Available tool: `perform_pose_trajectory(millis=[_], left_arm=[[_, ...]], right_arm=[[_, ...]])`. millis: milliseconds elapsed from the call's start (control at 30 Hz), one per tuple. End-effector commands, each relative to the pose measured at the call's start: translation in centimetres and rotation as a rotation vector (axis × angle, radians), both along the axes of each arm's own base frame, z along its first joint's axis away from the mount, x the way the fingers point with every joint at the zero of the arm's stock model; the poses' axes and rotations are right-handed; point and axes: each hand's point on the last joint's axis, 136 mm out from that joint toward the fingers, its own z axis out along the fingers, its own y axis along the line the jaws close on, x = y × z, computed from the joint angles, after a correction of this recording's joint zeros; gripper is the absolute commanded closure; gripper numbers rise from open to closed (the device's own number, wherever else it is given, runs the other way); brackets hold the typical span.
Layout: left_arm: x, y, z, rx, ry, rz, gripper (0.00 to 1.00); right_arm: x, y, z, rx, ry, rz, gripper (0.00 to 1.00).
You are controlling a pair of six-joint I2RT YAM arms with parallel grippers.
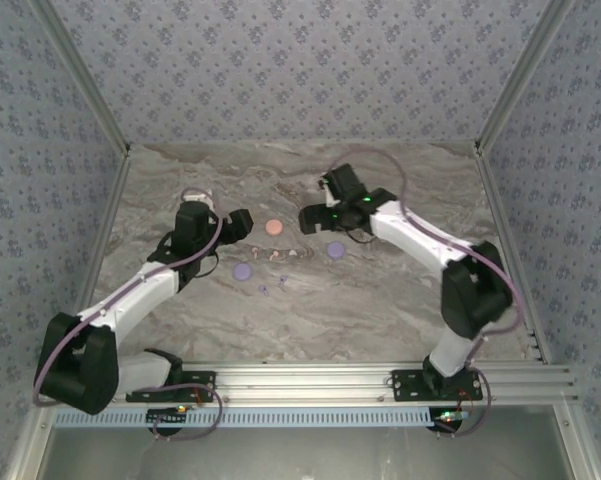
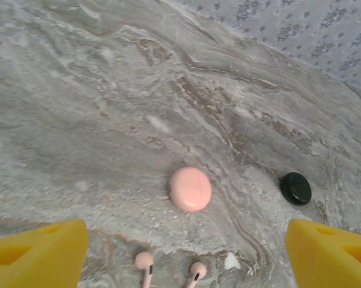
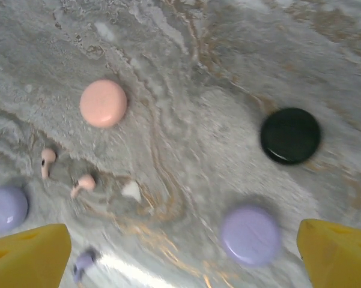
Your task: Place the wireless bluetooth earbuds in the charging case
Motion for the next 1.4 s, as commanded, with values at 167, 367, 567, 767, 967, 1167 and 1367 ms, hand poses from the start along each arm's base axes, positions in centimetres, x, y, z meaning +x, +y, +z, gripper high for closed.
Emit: perform_pose_trajectory(millis=[167, 367, 567, 767, 967, 1167, 1367], left_arm=[[-2.2, 3.4, 1.7, -0.004, -0.049, 0.116, 0.12], [-3.3, 4.8, 1.6, -0.010, -0.065, 0.170, 0.09], [-3.4, 5.0, 1.8, -0.012, -0.070, 0.177, 0.08], [-3.3, 5.1, 1.5, -0.007, -0.062, 0.182, 0.07], [-3.3, 5.1, 1.4, -0.013, -0.058, 0.187, 0.07], [-3.3, 5.0, 1.6, -0.022, -0.059, 0.184, 0.07], [-3.3, 5.0, 1.5, -0.022, -0.055, 0.185, 0.07]], right_arm=[[4.2, 7.8, -3.1, -0.035, -0.041, -0.106, 0.04], [5.9, 11.0, -5.9, -0.060, -0.019, -0.117, 0.11], [6.3, 12.0, -8.4, -0.118, -0.001, -0.119, 0.11], [5.5, 12.6, -10.2, -0.177, 0.015, -0.079, 0.15], [4.8, 12.3, -11.3, -0.220, 0.033, -0.060, 0.19], [4.6, 11.8, -11.9, -0.239, 0.045, -0.064, 0.23], [5.4, 11.3, -12.2, -0.228, 0.046, -0.086, 0.25]])
